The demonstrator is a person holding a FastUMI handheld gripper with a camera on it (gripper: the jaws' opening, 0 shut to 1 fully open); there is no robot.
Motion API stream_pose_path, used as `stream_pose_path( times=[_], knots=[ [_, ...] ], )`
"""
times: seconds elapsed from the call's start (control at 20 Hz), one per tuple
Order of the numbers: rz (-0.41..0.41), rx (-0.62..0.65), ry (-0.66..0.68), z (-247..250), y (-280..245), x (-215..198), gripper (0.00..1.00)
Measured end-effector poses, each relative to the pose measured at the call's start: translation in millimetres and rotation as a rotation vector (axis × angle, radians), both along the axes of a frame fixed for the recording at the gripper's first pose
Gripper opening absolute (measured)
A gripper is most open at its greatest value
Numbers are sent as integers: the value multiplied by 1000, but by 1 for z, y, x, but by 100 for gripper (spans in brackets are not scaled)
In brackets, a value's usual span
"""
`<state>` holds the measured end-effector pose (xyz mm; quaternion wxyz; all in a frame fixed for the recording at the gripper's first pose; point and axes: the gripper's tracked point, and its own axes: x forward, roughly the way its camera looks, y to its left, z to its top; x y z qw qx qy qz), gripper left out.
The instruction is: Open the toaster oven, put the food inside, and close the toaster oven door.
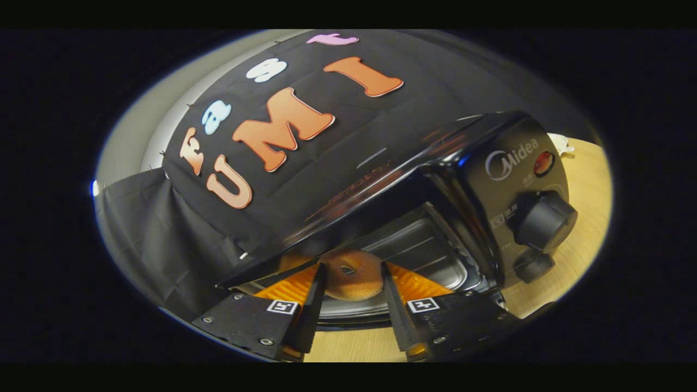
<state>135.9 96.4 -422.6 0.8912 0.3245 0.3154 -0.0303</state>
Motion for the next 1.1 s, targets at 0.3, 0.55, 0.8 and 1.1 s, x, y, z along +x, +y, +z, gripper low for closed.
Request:
stream_pose_path(
  times=[0.3, 0.55, 0.8, 1.1],
  knots=[
    [29, -185, -38, -1, -11, 3, 78],
    [121, -272, -79, 19, -6, -14, 87],
    [223, -280, -63, 47, 5, -62, 88],
    [333, -287, -20, 57, 20, -131, 88]
  ],
)
